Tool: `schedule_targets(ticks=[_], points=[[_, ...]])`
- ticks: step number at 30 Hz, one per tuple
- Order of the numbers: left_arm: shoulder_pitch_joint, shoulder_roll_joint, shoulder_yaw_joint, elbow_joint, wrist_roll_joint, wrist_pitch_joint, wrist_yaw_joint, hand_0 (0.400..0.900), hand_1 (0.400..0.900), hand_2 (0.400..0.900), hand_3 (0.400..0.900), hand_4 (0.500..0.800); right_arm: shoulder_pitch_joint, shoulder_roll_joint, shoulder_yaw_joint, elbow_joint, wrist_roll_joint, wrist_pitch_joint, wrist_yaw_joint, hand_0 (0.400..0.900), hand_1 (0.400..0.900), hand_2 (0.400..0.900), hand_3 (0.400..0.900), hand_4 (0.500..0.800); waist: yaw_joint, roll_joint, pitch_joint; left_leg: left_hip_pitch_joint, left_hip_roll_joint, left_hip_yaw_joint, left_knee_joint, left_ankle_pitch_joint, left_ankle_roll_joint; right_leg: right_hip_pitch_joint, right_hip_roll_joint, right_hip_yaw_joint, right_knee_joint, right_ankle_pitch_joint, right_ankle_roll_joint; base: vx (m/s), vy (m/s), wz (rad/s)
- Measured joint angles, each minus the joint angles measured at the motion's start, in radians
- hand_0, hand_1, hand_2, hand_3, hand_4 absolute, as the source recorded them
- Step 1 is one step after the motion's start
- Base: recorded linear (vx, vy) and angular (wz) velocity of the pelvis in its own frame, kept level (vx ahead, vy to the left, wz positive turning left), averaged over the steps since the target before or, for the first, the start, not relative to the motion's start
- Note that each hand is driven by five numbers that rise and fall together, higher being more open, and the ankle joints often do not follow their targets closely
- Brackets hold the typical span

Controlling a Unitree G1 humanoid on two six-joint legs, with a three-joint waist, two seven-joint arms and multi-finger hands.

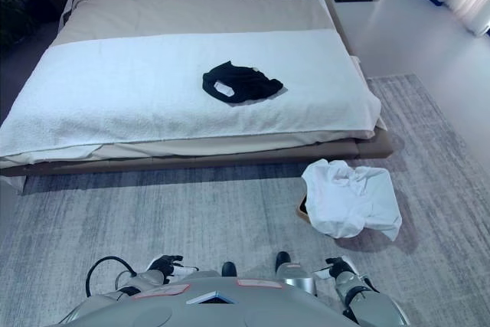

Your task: Put the clothes on the bed into the basket.

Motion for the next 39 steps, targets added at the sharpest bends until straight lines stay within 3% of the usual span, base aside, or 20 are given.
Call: schedule_targets(ticks=[39], points=[[-0.001,0.01,0.02,0.001,-0.006,0.004,-0.01,0.9,0.9,0.9,0.9,0.8,-0.002,-0.003,0.0,-0.001,0.005,0.0,0.004,0.9,0.9,0.9,0.9,0.8,-0.003,-0.004,0.003,-0.018,0.004,0.0,0.0,0.0,0.0,-0.028,0.003,0.001,0.011,-0.003,-0.004,0.0,-0.006,0.0]])
